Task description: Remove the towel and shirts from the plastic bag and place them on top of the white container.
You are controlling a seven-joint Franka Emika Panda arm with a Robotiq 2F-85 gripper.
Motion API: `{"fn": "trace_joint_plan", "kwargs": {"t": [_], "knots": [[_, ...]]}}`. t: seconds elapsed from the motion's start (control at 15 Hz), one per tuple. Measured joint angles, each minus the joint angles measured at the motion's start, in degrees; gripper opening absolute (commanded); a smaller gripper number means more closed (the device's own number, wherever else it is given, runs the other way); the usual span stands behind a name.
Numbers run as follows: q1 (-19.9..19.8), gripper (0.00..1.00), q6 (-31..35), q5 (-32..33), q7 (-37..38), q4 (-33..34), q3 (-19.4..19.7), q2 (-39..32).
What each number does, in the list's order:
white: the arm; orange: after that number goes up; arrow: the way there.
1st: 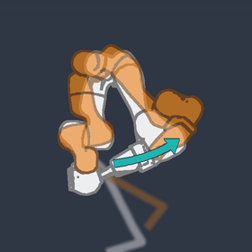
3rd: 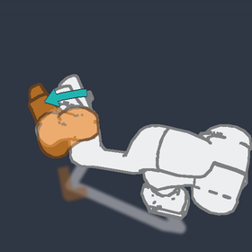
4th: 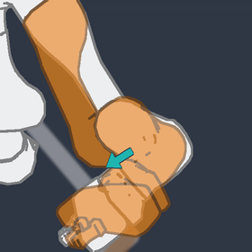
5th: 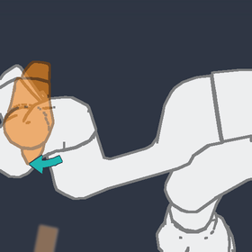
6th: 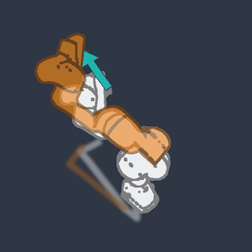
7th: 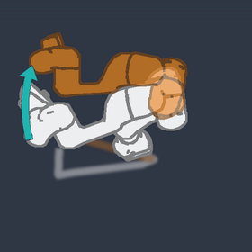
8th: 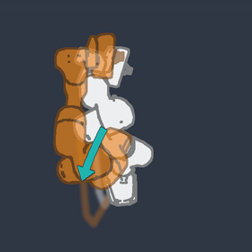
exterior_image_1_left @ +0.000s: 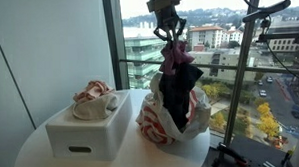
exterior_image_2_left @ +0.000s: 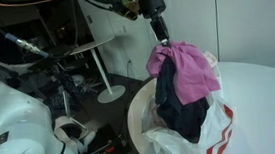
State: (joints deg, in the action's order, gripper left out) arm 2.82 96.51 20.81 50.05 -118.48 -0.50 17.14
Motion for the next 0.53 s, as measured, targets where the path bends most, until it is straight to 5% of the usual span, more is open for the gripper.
{"fn": "trace_joint_plan", "kwargs": {"t": [0.53], "knots": [[-0.2, 0.1, 5.6, 6.0, -0.1, 9.7, -8.0, 5.4]]}}
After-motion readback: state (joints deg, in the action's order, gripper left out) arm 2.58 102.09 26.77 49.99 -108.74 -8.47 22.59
